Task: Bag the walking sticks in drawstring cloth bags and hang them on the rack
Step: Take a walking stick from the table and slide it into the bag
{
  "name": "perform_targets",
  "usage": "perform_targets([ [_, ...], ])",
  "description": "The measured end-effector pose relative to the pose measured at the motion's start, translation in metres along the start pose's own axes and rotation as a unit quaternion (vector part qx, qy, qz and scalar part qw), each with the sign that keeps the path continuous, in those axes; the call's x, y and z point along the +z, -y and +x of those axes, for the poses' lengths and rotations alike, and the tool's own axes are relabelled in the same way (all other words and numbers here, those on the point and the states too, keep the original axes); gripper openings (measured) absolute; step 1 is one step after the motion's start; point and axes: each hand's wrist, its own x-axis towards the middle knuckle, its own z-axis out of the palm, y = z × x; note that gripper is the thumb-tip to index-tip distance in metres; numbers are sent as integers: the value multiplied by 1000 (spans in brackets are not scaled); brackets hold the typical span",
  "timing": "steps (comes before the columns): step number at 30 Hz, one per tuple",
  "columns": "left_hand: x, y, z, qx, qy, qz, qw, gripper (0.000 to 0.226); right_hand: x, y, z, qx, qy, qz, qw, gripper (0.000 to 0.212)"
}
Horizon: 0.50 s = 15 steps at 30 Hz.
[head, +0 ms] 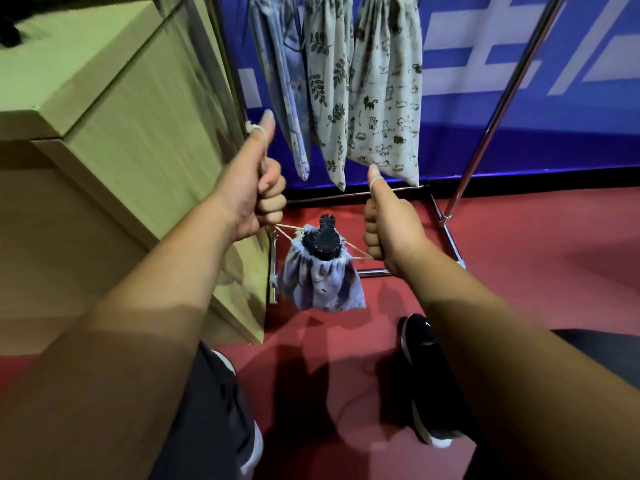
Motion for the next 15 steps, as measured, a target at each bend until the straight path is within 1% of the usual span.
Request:
perform_targets([
  [3,-6,-1,-2,-4,-28,15,999,83,-2,0,3,1,-16,16,1000,67],
  [7,-8,-1,-4,-20,-55,6,998,81,-8,1,6,15,-69,75,995,67],
  [11,-13,1,-3,-22,-61,19,998,79,-3,2,7,2,-65,65,996,66],
  [15,-13,2,0,12,-35,18,999,78,0,10,7,-21,-30,85,996,65],
])
